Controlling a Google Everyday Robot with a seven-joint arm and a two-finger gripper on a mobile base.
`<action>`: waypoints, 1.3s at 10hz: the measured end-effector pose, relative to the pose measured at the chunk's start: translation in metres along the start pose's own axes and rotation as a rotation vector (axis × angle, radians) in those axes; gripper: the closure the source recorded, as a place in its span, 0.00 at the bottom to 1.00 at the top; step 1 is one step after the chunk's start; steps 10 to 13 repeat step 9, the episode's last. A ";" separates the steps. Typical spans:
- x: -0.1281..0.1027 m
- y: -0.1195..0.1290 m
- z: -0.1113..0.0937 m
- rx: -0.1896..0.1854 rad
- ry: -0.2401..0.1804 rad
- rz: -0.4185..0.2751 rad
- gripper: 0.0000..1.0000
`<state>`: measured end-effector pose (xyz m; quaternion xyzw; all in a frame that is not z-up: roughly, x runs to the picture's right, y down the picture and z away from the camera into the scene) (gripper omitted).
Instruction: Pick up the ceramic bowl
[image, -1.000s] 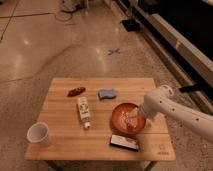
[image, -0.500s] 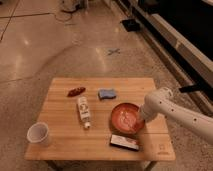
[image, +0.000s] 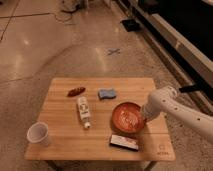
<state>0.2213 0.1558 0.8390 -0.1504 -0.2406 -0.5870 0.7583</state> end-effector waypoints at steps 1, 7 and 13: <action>0.004 -0.004 -0.011 0.023 0.011 -0.001 0.96; 0.017 -0.010 -0.074 0.133 0.064 -0.057 0.96; 0.016 -0.009 -0.077 0.139 0.064 -0.062 0.96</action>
